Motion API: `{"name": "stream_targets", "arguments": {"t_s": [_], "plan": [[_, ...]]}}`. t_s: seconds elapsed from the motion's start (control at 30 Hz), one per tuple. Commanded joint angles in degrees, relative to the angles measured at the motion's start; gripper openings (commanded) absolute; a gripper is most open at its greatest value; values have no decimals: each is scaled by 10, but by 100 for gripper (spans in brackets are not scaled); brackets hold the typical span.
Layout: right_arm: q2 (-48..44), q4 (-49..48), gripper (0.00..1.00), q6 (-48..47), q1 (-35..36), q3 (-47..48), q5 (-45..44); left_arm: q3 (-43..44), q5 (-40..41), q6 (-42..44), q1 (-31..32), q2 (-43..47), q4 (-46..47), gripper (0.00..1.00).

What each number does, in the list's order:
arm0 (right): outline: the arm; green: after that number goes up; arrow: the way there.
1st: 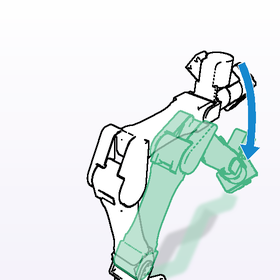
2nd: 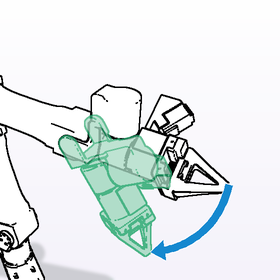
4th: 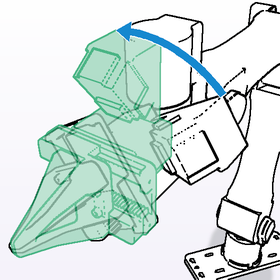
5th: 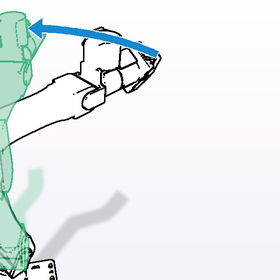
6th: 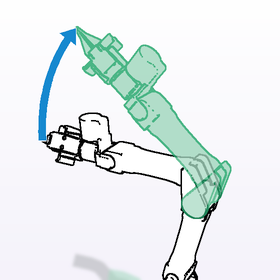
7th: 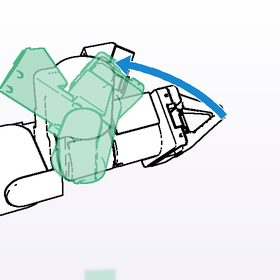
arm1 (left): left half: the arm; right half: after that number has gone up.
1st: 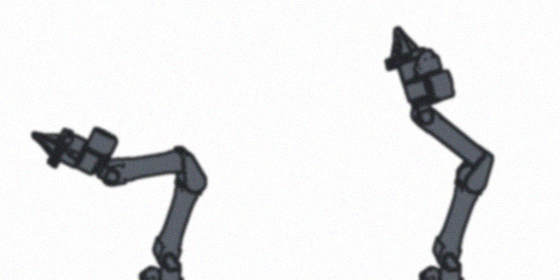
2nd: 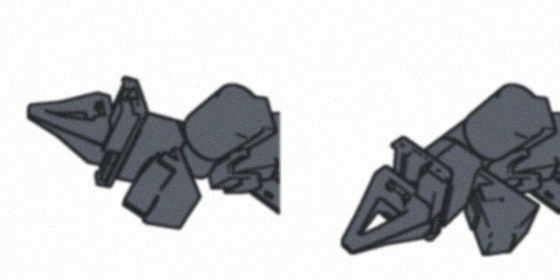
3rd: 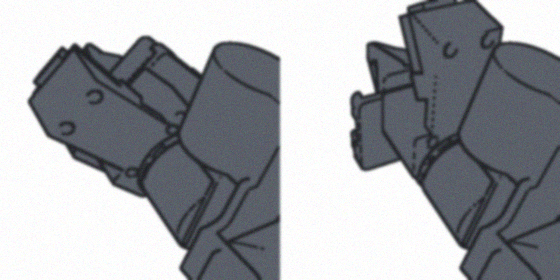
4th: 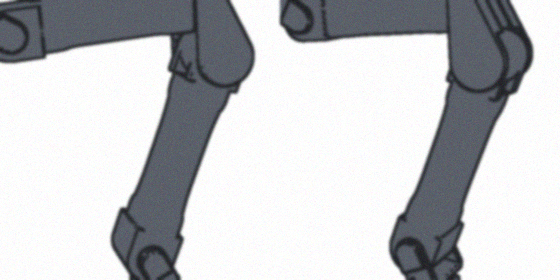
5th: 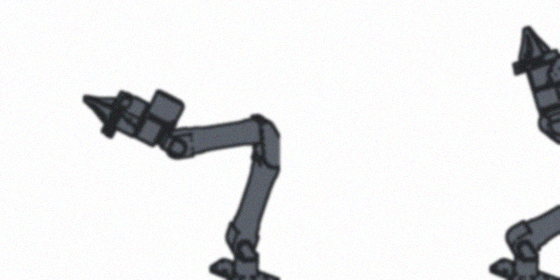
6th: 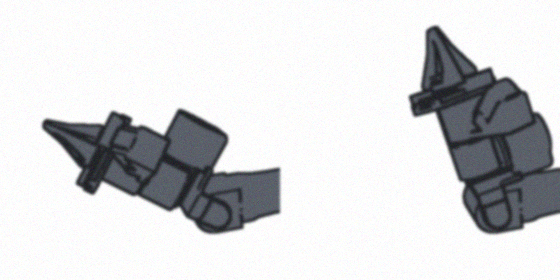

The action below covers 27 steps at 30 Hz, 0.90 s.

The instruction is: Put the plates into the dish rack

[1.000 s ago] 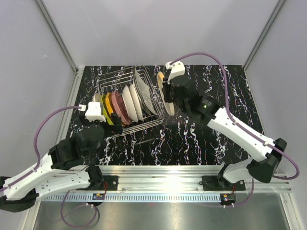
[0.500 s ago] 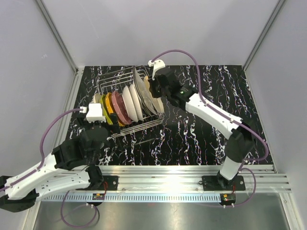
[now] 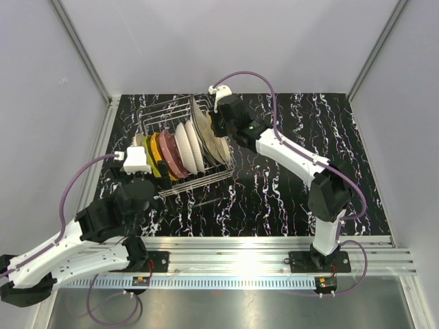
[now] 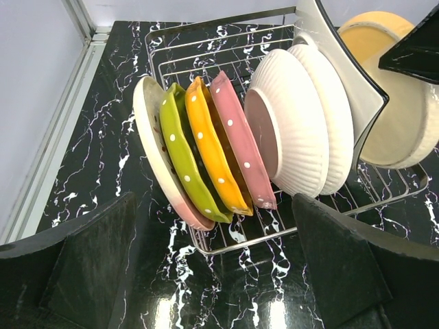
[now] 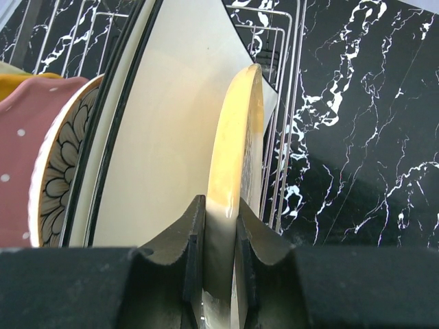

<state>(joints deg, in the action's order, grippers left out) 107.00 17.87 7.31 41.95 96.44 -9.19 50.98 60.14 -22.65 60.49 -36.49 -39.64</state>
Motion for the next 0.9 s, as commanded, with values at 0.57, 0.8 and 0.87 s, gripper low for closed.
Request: {"name": "stream_targets", "arguments": {"t_s": [0.57, 0.8, 0.87], "plan": [[13, -75, 59, -10, -2, 44, 11, 5, -43, -3, -31, -10, 22, 99], [-36, -53, 79, -2, -3, 24, -13, 4, -51, 1, -33, -3, 28, 99], [-64, -52, 84, 6, -3, 12, 0, 2, -59, 2, -34, 1, 32, 99]]}}
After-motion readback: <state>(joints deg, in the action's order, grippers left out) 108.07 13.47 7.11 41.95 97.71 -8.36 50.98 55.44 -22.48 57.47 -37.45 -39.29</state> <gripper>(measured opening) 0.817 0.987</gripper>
